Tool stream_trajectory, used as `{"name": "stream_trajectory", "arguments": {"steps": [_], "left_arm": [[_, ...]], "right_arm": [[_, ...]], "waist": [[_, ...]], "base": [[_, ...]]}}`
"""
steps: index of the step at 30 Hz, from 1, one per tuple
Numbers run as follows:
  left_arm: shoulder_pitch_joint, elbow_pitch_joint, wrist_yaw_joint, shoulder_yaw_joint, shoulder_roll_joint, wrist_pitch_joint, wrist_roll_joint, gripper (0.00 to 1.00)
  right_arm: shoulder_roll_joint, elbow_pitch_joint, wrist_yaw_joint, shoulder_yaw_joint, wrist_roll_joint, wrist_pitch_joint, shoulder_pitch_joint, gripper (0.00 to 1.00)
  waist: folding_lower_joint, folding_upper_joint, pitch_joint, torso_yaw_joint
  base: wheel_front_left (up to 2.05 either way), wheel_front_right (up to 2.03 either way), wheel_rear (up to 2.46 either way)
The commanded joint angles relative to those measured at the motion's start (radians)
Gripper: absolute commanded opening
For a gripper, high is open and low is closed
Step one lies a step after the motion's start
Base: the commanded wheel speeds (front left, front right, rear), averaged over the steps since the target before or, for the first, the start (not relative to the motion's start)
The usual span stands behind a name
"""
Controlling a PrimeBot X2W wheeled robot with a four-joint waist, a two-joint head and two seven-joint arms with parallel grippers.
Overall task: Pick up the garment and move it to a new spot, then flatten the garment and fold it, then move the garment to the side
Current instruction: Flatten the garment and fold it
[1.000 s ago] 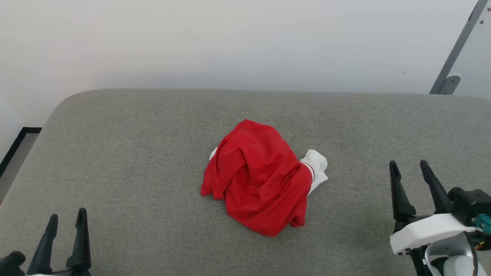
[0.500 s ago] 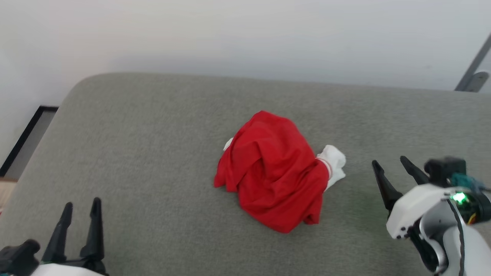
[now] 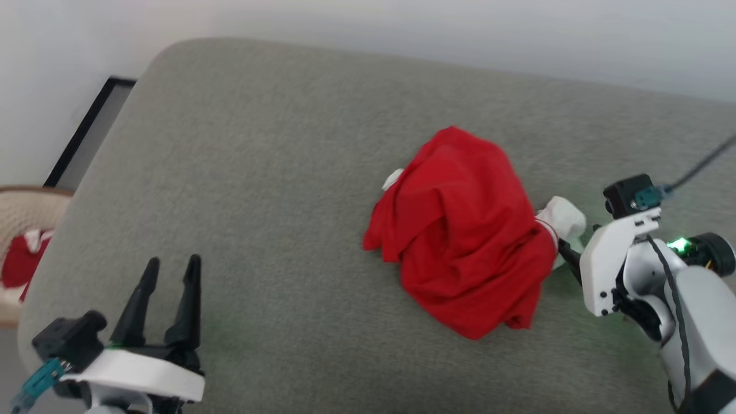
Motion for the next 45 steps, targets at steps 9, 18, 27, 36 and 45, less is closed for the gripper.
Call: {"name": "stream_trajectory", "arguments": {"steps": [9, 18, 27, 36, 45], "left_arm": [[-0.072, 0.033, -0.002, -0.05, -0.009, -0.005, -0.036, 1.0], [-0.065, 0.043, -0.002, -0.027, -0.004, -0.005, -0.05, 1.0], [-0.03, 0.021, -0.002, 0.01, 0.014, -0.005, -0.042, 1.0], [-0.021, 0.01, -0.002, 0.021, 0.028, -0.005, -0.04, 1.0], [-0.054, 0.021, -0.002, -0.02, 0.053, -0.005, -0.048, 1.0]], "right_arm": [[-0.005, 0.177, 0.0, 0.094, 0.052, 0.214, -0.111, 1.0], [-0.039, 0.181, 0.0, 0.119, 0.106, 0.271, -0.184, 0.0], [-0.115, -0.043, 0.0, 0.01, 0.146, 0.326, -0.1, 0.0], [-0.086, -0.316, 0.0, -0.299, 0.077, 0.515, 0.158, 0.0], [0.064, -0.398, 0.0, -0.409, 0.018, 0.522, 0.299, 0.13]], "waist": [[0.0, 0.0, 0.064, 0.074], [0.0, 0.0, 0.058, 0.05], [0.0, 0.0, 0.041, -0.029], [0.0, 0.0, 0.031, -0.088], [0.0, 0.0, 0.04, -0.114]], "base": [[0.0, 0.0, 0.0], [0.0, 0.0, 0.0], [0.0, 0.0, 0.0], [0.0, 0.0, 0.0], [0.0, 0.0, 0.0]]}}
